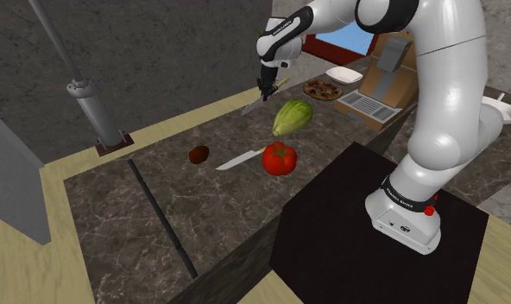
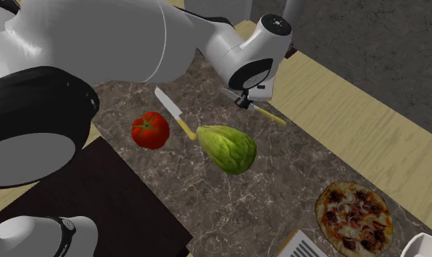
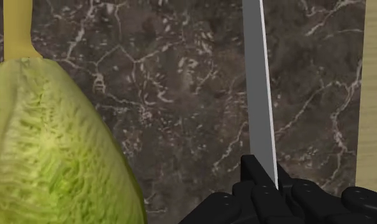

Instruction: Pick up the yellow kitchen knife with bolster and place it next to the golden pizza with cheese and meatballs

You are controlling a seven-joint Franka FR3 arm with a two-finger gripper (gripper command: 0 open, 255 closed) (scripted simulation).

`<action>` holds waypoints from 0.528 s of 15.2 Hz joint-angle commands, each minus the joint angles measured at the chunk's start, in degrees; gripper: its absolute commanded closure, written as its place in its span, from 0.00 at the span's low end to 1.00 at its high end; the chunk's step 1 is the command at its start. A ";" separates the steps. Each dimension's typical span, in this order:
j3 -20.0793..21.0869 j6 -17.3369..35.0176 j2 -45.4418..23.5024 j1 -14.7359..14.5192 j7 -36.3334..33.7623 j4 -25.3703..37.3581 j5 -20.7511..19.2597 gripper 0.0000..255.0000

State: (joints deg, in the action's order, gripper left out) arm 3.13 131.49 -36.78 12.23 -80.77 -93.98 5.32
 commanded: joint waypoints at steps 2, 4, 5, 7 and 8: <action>-0.01 -1.59 1.51 0.00 -0.18 0.07 -0.04 1.00; -0.20 -2.35 1.25 0.90 0.89 0.99 0.05 1.00; -0.39 -2.90 0.73 1.80 1.98 1.95 0.14 1.00; -0.76 -4.10 -0.46 3.57 4.09 4.12 0.30 1.00; -0.93 -4.76 -1.13 4.45 5.12 5.34 0.37 1.00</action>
State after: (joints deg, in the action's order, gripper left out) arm 2.34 127.25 -37.18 15.90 -76.64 -89.78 5.63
